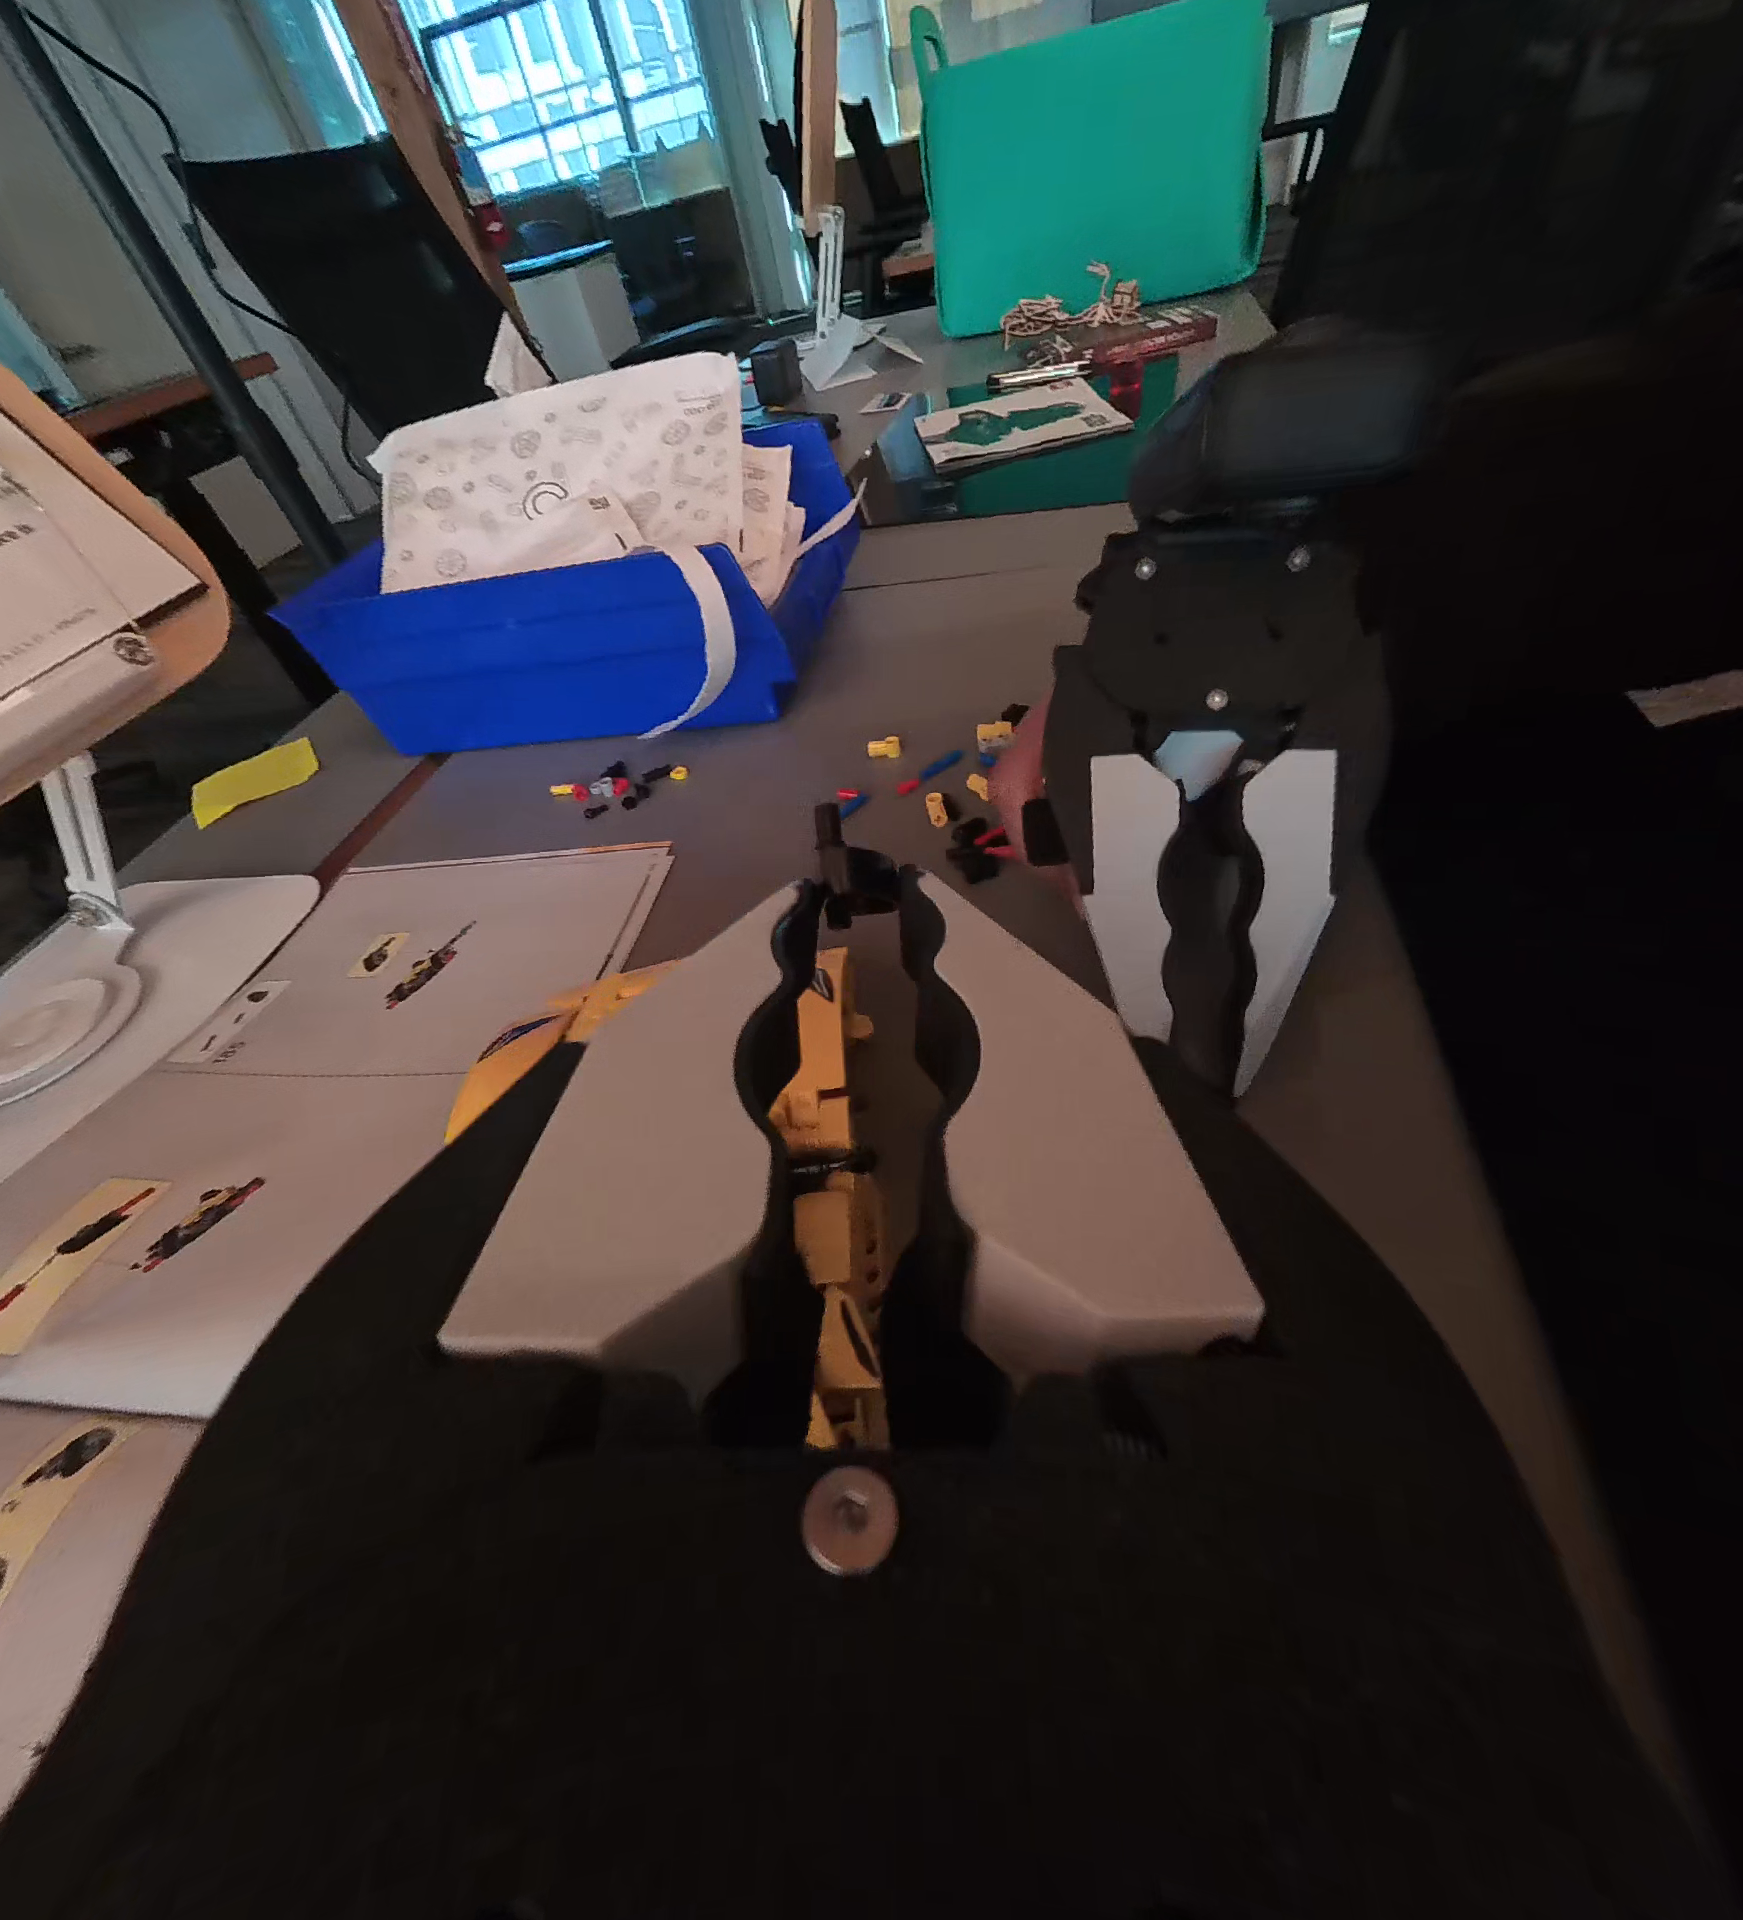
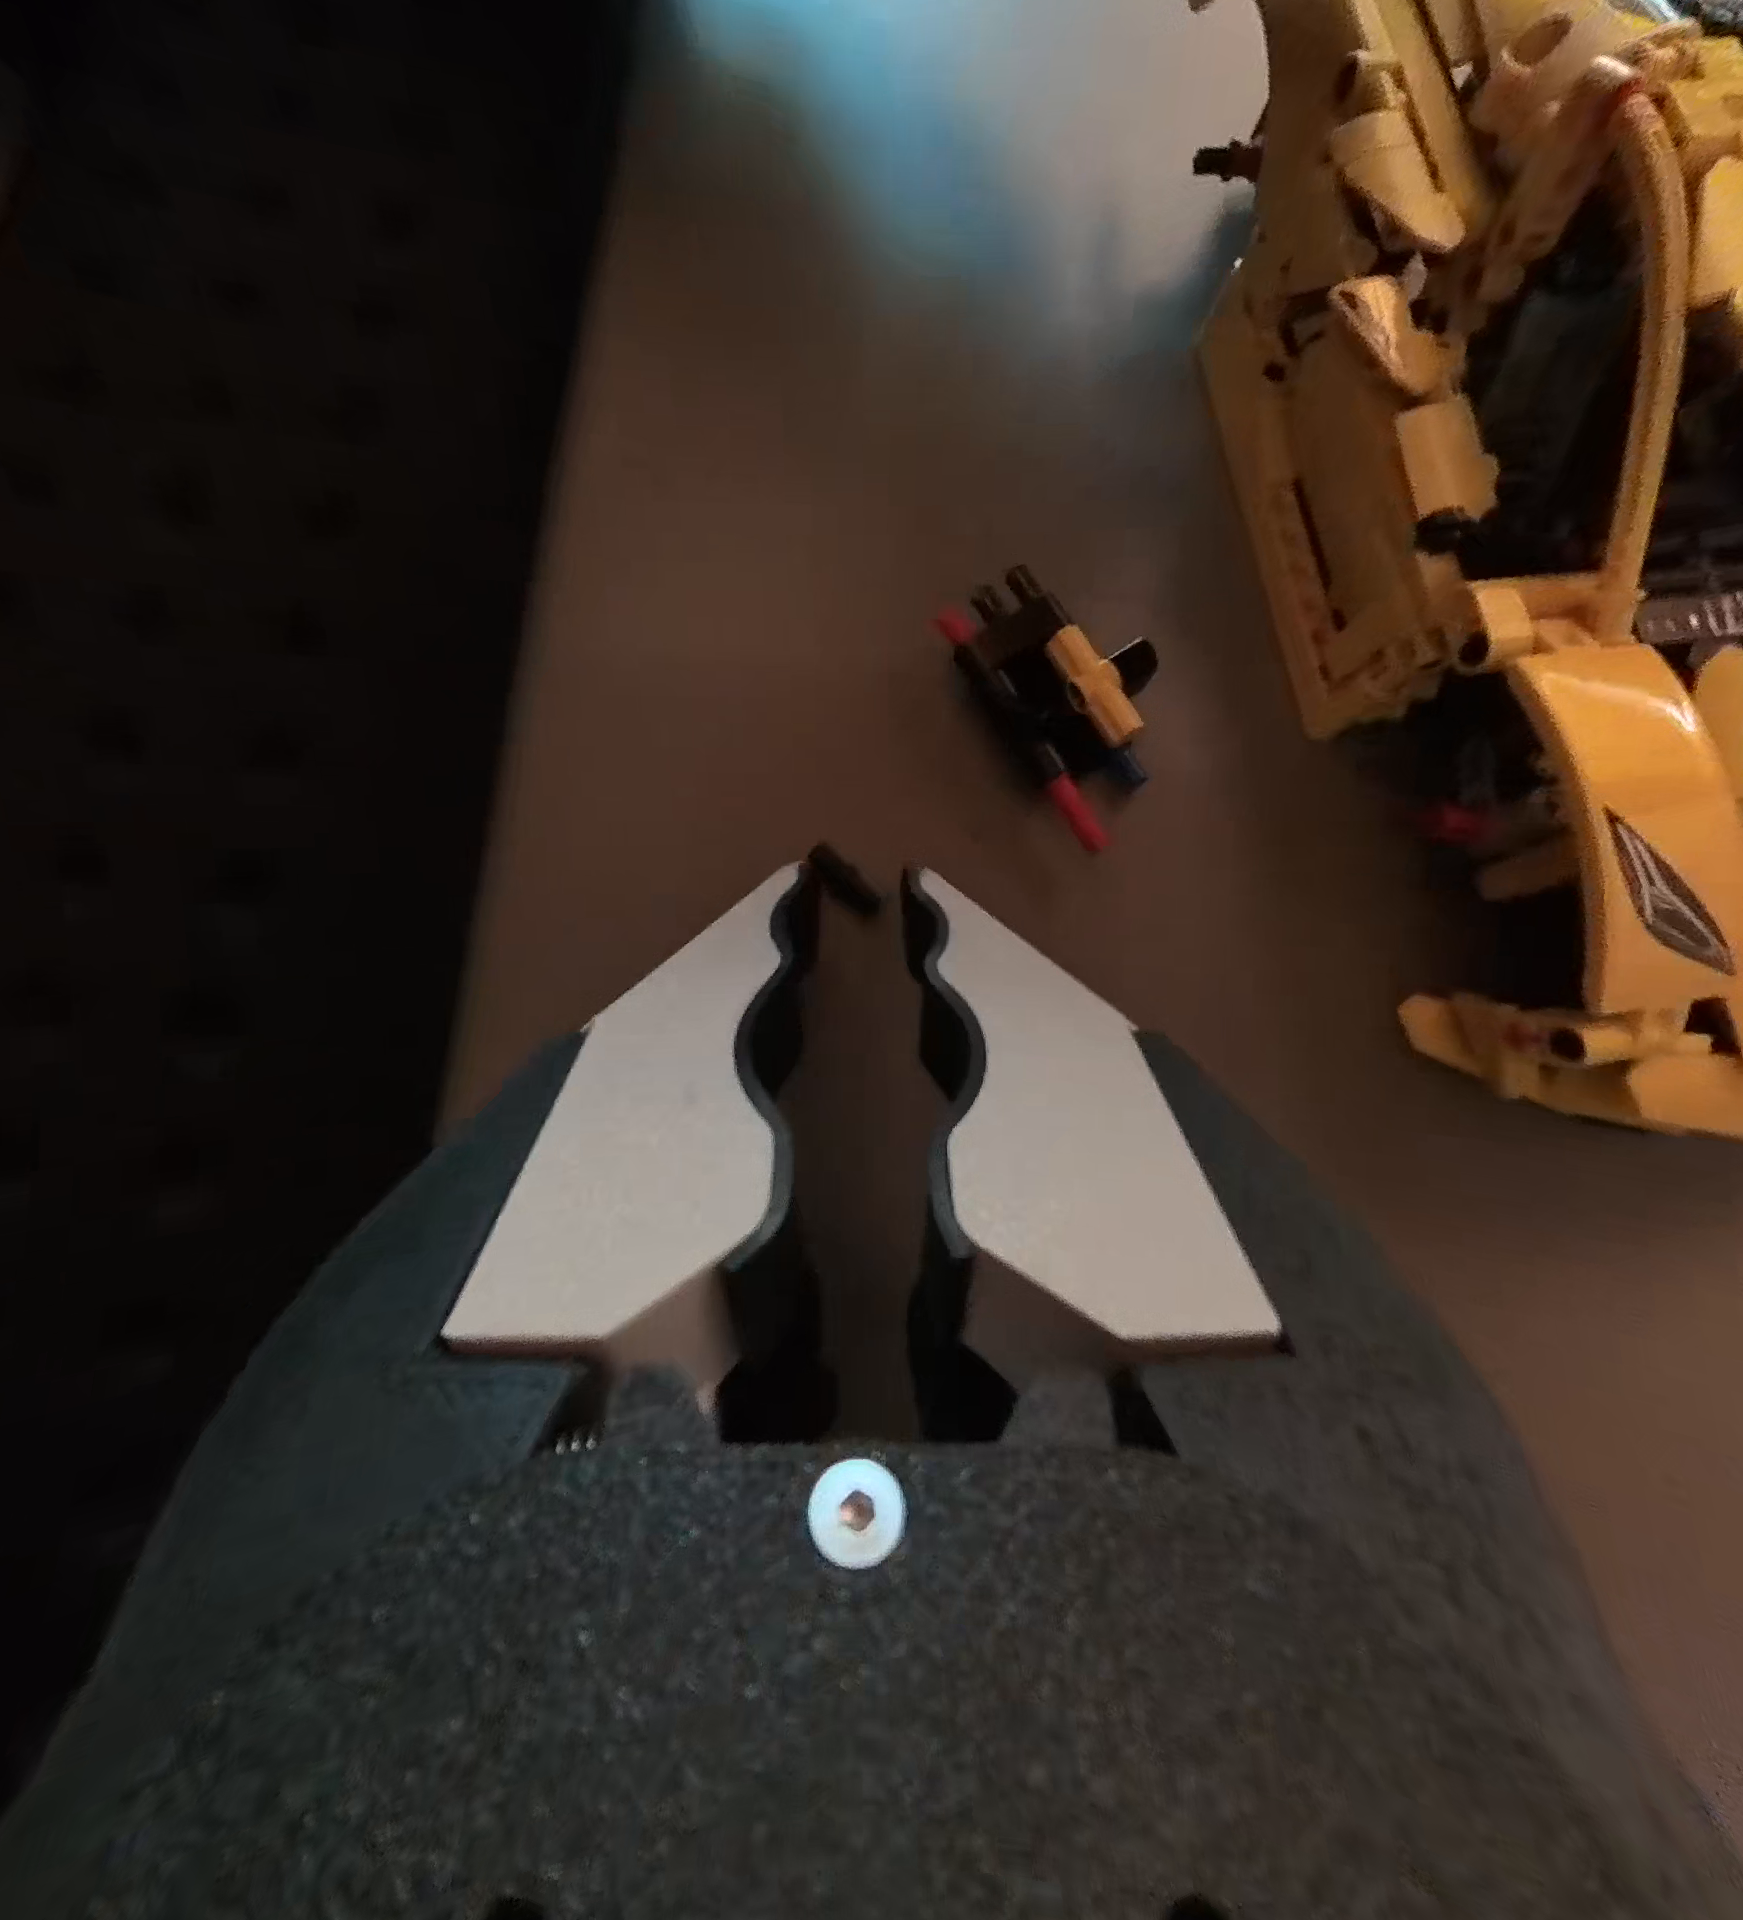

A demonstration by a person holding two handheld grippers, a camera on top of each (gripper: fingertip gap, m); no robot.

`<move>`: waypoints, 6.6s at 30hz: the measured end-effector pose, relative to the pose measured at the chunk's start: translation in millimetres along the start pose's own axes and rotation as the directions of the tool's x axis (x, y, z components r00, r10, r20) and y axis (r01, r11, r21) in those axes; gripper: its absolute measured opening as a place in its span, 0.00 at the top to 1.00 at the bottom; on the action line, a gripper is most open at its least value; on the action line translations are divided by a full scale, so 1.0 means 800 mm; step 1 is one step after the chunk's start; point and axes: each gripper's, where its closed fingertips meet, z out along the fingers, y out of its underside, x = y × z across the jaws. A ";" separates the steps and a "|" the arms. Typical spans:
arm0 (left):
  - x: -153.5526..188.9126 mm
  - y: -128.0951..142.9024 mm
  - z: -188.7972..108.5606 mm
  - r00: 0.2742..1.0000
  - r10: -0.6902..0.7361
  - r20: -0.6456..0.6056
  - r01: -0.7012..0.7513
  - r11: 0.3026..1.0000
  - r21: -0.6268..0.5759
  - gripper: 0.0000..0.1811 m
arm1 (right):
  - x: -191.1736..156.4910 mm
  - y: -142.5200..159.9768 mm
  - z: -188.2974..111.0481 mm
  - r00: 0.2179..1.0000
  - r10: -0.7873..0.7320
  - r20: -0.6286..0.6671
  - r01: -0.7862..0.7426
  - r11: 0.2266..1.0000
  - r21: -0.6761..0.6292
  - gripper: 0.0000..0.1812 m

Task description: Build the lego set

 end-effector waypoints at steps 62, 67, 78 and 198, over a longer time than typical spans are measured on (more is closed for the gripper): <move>0.013 0.004 0.010 1.000 0.020 0.005 -0.019 0.998 -0.062 0.92 | -0.064 0.287 -0.311 0.444 0.672 -0.593 -0.590 -0.279 -0.758 0.98; 0.013 0.004 0.010 1.000 0.021 0.006 -0.020 0.998 -0.063 0.92 | -0.065 0.287 -0.311 0.457 0.672 -0.583 -0.584 -0.268 -0.766 0.98; 0.016 0.005 0.011 1.000 0.026 -0.006 -0.026 0.997 -0.068 0.92 | -0.064 0.284 -0.316 0.508 0.650 -0.565 -0.615 -0.185 -0.767 0.93; 0.094 -0.041 0.019 0.974 0.063 -0.217 -0.040 0.993 0.108 0.92 | 0.025 -0.125 -0.125 0.967 0.217 -0.135 -0.162 0.929 0.331 0.98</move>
